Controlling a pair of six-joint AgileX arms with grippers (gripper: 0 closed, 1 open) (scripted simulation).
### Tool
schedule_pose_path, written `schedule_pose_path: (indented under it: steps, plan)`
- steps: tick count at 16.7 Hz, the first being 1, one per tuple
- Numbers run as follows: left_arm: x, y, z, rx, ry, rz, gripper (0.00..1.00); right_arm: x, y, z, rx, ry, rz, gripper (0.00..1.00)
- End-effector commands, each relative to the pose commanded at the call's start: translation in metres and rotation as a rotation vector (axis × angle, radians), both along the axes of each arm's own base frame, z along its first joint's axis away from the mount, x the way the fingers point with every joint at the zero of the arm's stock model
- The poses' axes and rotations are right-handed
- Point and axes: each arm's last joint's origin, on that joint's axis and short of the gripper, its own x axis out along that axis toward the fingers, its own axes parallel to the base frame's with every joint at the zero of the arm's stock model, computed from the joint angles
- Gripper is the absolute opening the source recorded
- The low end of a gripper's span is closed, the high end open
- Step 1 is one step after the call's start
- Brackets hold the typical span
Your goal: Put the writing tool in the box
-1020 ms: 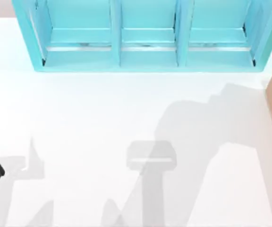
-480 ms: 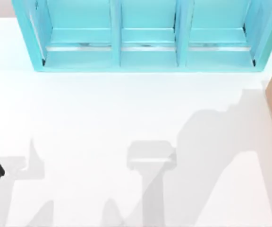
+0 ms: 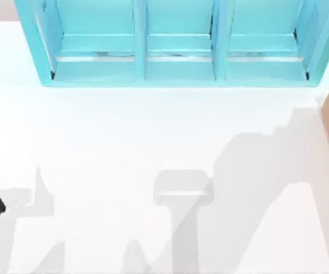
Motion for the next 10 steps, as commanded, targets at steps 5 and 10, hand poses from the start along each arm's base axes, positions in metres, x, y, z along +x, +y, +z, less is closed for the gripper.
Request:
schedule_pose_path:
  steps: [5, 10]
  plan:
    - [0.0000, 0.0000, 0.0000, 0.000, 0.000, 0.000, 1.00, 0.0000, 0.0000, 0.0000, 0.000, 0.000, 0.000, 0.75]
    - [0.0000, 0.0000, 0.0000, 0.000, 0.000, 0.000, 1.00, 0.0000, 0.0000, 0.0000, 0.000, 0.000, 0.000, 1.00]
